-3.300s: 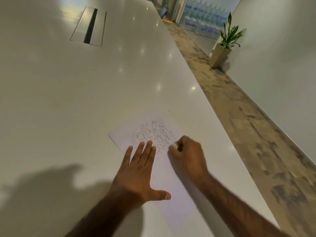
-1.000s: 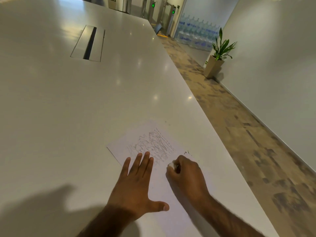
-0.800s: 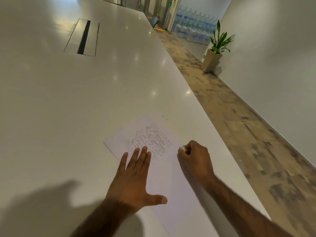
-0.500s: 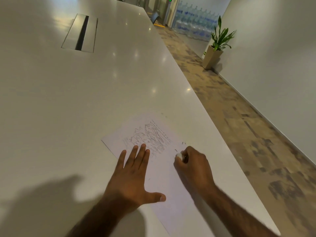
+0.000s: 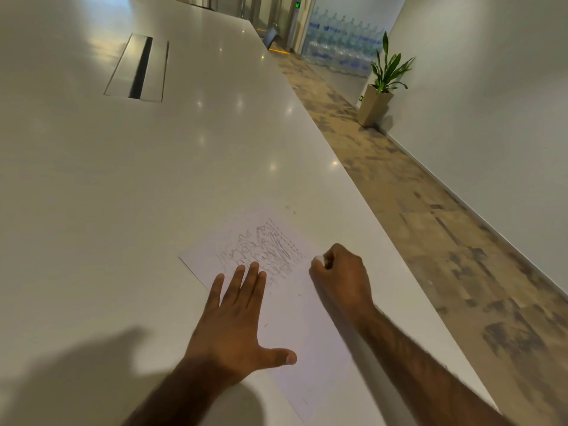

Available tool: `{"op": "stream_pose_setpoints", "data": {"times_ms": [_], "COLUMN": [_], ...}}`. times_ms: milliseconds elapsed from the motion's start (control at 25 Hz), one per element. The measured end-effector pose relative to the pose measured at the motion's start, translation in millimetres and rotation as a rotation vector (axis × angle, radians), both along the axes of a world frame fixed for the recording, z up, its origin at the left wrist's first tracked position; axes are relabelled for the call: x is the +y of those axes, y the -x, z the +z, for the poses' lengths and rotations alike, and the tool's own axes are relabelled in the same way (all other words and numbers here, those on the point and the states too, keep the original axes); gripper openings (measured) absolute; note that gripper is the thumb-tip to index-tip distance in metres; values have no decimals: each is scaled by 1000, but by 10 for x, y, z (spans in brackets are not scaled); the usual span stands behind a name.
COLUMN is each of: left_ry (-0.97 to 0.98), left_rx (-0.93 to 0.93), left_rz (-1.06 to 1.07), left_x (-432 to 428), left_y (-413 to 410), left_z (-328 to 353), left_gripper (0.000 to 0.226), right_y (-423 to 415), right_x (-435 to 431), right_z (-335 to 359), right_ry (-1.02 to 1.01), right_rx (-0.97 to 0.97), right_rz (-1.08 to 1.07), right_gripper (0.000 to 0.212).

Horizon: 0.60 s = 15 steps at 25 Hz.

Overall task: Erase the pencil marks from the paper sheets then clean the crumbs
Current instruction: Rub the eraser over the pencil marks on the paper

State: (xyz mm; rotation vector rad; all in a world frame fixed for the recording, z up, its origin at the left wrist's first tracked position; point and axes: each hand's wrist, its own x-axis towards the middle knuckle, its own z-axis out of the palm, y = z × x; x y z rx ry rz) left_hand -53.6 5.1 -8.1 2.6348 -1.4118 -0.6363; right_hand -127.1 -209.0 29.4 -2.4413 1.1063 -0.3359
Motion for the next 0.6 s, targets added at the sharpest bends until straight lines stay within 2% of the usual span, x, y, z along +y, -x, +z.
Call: {"op": "stream_pose_setpoints", "data": {"times_ms": [120,200,280,440,600], "left_ry": [20,38,36,-1,-29], "left_rx": [0,-5,-10,-2,-11], "left_rz": [9,10,5,16,45], "left_x": [0,-7,-11,-14,-41], "left_y": [12,12,5,4,17], "left_z": [-23,-45,-52,-47,-38], "left_gripper": [133,133,132,131,130], "right_y": [-71,12,37,-216,-140], "right_x": [189,588,594,20,162], "right_z": [-43,-207,-280,-99,-246], "right_ry": [-14,18,43,-30,-130], "right_rx": [-89,-66,-32,-37,-135], "right_rz": [-3,145,229,20,40], "right_gripper": [16,19,21,18,17]}}
